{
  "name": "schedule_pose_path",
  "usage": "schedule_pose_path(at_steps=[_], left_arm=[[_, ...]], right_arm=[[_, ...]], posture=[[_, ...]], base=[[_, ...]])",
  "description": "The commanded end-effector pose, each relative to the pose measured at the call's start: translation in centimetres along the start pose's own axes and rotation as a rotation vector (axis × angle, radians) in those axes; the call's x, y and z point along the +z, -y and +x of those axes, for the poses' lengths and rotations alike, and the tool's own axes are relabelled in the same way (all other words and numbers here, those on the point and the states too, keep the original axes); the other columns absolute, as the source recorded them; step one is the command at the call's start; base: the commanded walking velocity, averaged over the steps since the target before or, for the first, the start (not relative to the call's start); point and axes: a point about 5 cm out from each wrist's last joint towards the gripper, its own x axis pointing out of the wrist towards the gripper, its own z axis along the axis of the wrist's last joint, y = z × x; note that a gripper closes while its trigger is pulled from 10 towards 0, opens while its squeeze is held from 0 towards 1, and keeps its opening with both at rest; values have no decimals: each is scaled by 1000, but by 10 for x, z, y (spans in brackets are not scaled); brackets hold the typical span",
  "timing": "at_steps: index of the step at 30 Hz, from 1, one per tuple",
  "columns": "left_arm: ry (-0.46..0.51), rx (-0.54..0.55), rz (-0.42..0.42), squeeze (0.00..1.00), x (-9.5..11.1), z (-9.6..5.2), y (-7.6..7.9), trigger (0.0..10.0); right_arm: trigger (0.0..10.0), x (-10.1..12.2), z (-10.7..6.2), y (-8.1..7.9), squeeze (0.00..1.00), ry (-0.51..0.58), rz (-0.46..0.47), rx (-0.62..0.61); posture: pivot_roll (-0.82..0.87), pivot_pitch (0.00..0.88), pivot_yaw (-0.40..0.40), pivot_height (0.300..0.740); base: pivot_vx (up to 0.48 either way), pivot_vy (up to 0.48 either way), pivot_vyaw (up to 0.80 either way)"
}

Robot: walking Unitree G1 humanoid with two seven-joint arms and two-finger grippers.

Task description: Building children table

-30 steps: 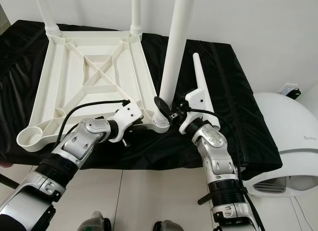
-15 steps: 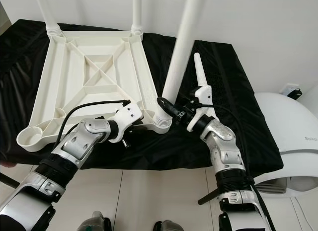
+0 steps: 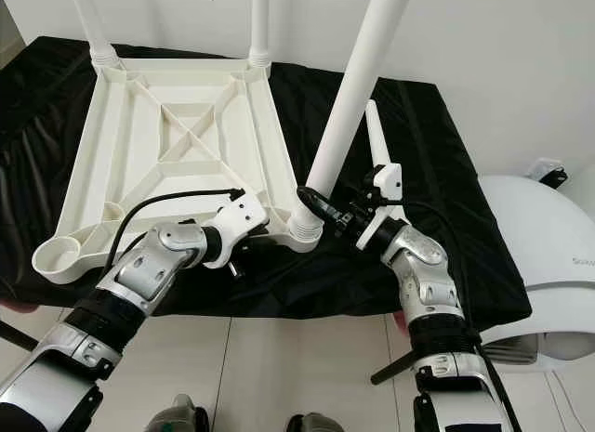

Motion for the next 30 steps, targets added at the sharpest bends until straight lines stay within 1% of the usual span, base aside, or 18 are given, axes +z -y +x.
schedule_pose_path(at_steps=[1,3,4,5,6,16,18,23,27,30], left_arm=[[113,8,78,0,30,-4,-2,10000],[109,-25,97,0,28,-5,3,10000],[109,-25,97,0,28,-5,3,10000],[103,-55,112,0,25,-7,9,10000],[102,-63,116,0,24,-9,11,10000],[84,-72,121,0,18,-12,13,10000],[80,-83,124,0,17,-13,15,10000],[79,-98,129,0,16,-15,19,10000],[73,-119,137,0,14,-18,24,10000],[71,-120,135,0,13,-19,25,10000]], right_arm=[[10000,-45,-13,-14,0,-196,118,49],[10000,-44,-11,-14,0,-205,113,83],[10000,-44,-11,-14,0,-205,113,83],[10000,-43,-10,-15,0,-217,109,120],[10000,-43,-10,-15,0,-221,104,132],[10000,-44,-13,-16,0,-257,102,214],[10000,-44,-13,-16,0,-269,100,243],[10000,-44,-13,-15,0,-272,98,258],[10000,-45,-15,-17,0,-287,112,310],[10000,-46,-16,-18,0,-296,115,327]], posture=[[35,37,-53,740],[36,41,-51,740],[36,41,-51,740],[40,43,-53,740],[41,46,-53,740],[45,55,-54,740],[44,59,-52,740],[45,61,-51,740],[45,63,-48,740],[47,67,-47,740]], base=[[0,0,0],[0,0,0],[0,0,0],[0,0,0],[0,0,0],[0,0,0],[0,0,0],[0,0,0],[0,0,0],[0,0,0]])
